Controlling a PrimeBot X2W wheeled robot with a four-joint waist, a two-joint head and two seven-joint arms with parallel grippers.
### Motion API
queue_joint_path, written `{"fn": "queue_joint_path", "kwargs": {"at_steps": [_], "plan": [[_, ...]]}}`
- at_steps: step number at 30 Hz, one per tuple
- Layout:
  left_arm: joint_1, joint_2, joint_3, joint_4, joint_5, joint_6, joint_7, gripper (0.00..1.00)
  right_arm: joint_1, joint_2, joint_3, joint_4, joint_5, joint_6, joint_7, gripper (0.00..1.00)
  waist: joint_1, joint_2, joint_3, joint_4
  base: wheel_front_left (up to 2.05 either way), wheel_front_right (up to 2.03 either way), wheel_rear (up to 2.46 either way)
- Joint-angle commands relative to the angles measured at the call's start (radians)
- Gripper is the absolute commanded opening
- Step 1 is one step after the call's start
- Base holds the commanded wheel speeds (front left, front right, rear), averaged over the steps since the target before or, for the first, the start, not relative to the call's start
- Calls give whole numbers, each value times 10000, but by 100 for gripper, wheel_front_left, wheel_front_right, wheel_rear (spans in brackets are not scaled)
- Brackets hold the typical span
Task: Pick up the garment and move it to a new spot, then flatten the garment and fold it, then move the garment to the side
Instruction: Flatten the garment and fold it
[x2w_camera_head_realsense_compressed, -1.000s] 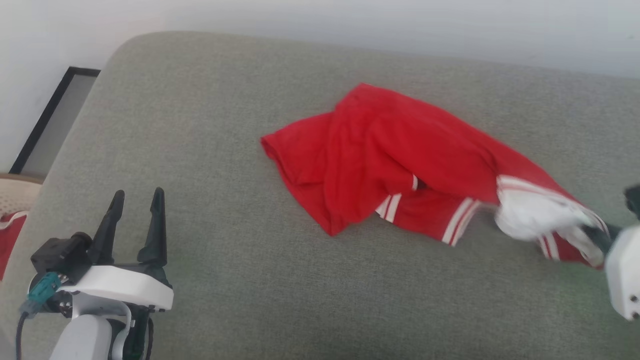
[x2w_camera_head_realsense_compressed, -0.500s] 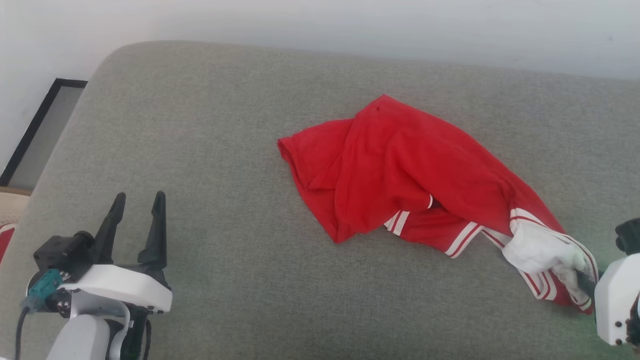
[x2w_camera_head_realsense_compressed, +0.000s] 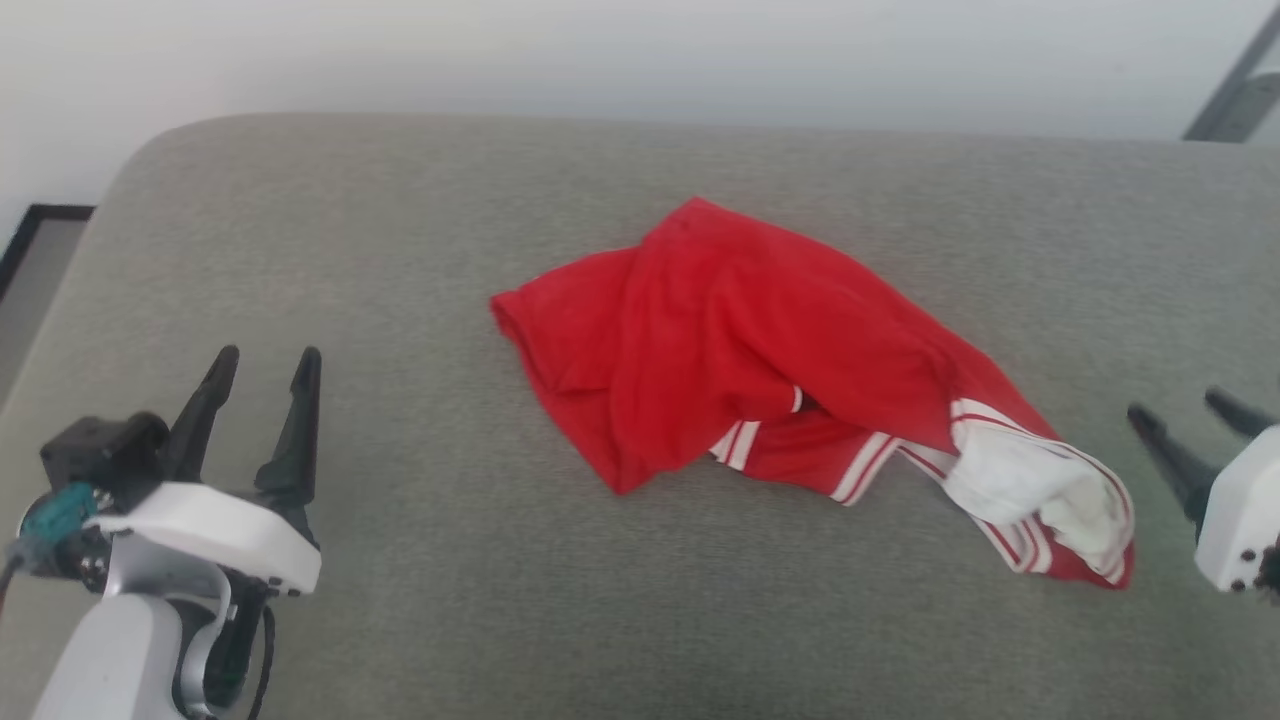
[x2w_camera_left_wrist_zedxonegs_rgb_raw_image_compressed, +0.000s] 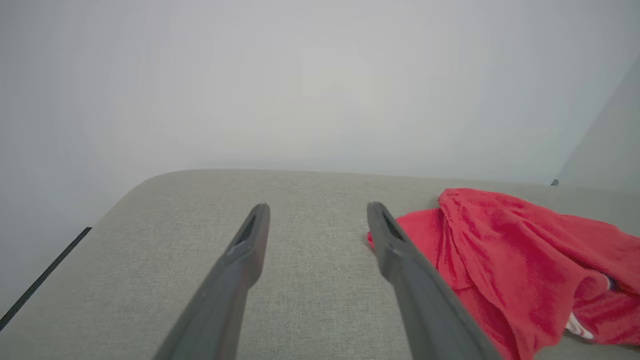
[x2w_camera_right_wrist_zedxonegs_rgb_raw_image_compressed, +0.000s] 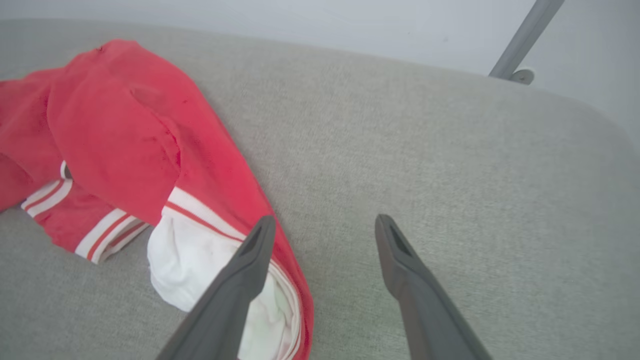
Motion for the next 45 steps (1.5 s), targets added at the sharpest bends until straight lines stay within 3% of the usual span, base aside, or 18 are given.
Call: {"fn": "queue_joint_path", "kwargs": {"at_steps": [1,6,11,21,36,43,44,45], "plan": [[-171,41,-34,-71,-121,-64,144,100,-134,135,-121,-180,-176,-7,-202,100,0,-1,-6,-214,0,0,0],[-553,266,-224,-290,-339,-219,986,100,-386,794,-618,-904,-889,-7,-1331,100,0,-1,35,-746,0,0,0],[-1179,546,-610,-367,-597,-368,2243,100,-660,1929,-1124,-1427,-1841,-5,-2870,100,0,-1,137,-1492,0,0,0],[-2307,890,-1329,345,-878,-325,4827,100,-987,3216,-965,-1263,-2566,-7,-4545,100,0,-1,574,-2758,0,0,0],[-3670,1106,-2549,2768,-659,15,8507,100,-1244,3422,-758,-700,-2357,-5,-4998,100,0,-1,1109,-3500,0,0,0],[-4118,893,-3020,4295,-437,190,9336,100,-1336,3391,-714,-671,-2215,-7,-5022,100,0,-1,1331,-3537,0,0,0],[-4146,824,-3064,4530,-516,121,9446,32,-1363,3380,-713,-664,-2205,-7,-5034,100,0,-1,1364,-3532,0,0,0],[-4168,753,-3064,4736,-630,109,9545,0,-1382,3386,-707,-651,-2166,-5,-5037,100,0,-1,1386,-3524,0,0,0]]}}
